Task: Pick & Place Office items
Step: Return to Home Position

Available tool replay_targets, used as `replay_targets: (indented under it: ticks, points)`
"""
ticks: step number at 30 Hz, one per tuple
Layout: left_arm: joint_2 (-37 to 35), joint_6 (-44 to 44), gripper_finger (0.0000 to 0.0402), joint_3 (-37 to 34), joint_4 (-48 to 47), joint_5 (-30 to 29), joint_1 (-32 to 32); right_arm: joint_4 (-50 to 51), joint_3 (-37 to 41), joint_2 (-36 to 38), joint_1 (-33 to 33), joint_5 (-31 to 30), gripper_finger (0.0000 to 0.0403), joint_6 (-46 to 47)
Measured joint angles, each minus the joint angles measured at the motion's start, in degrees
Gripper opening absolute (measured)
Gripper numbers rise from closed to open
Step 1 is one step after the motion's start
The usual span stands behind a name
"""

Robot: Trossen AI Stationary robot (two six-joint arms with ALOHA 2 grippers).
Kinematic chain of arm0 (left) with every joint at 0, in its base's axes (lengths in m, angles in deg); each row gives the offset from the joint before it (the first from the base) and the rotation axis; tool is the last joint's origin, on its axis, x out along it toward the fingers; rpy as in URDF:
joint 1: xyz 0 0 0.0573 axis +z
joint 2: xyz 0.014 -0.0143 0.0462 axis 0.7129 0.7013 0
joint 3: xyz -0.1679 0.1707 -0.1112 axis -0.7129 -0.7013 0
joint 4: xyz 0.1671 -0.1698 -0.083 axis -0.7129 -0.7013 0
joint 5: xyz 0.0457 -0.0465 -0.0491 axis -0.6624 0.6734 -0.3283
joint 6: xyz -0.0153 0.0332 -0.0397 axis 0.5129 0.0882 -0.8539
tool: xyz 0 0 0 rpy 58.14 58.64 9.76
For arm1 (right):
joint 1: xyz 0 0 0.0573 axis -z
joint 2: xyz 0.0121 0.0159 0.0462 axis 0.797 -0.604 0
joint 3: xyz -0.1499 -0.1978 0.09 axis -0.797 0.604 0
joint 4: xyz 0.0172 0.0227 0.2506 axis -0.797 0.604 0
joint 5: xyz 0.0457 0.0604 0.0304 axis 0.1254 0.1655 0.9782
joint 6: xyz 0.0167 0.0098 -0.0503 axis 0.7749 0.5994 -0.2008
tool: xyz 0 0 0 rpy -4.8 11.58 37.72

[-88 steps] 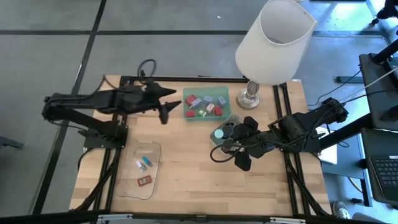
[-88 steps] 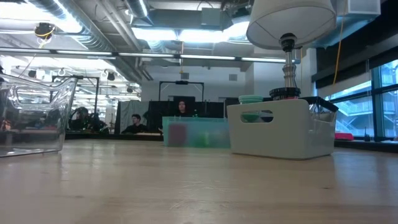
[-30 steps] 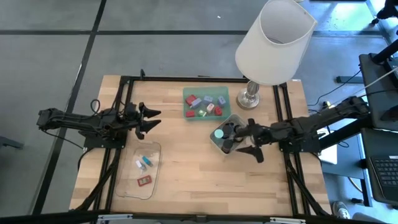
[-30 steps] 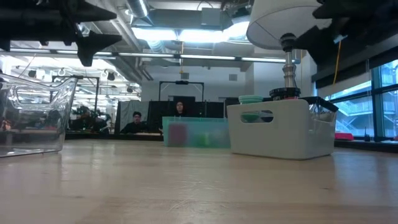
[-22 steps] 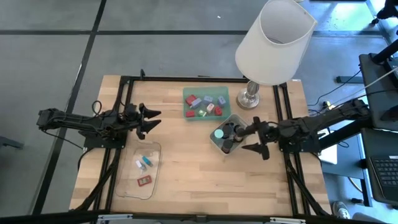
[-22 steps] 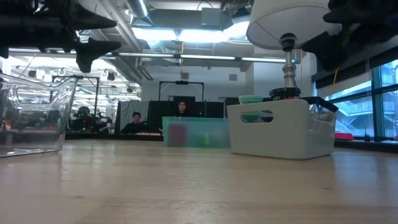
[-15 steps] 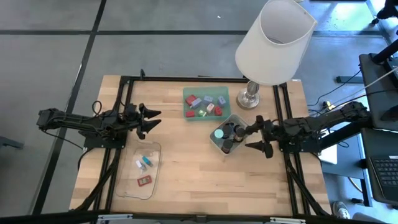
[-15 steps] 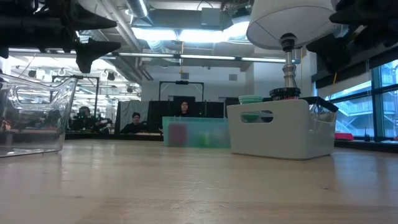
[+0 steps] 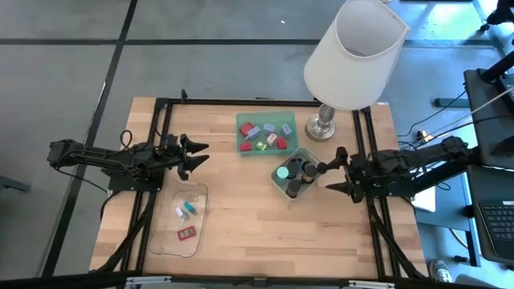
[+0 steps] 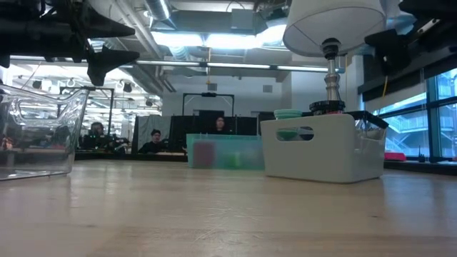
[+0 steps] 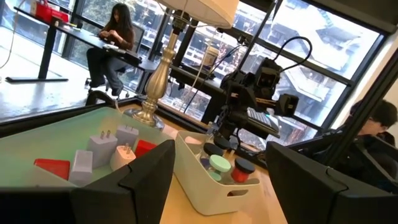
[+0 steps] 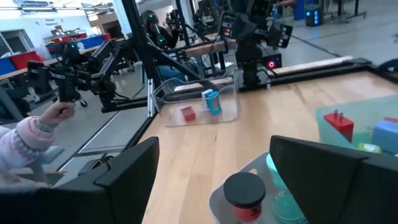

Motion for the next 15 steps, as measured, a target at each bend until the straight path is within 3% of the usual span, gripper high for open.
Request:
replay_targets:
  ticks: [9,15]
  points:
    - [0.00,0.00,0.0247,-0.01,-1.05,0.02,0.01,4.61,0.02,7.98,0.00,-0.02,0.0311,-0.11]
    - [0.00,0.00,0.0248,-0.01,-1.03,0.00,0.02,1.49,3.24,8.26,0.00,-0.01,0.0311,1.23]
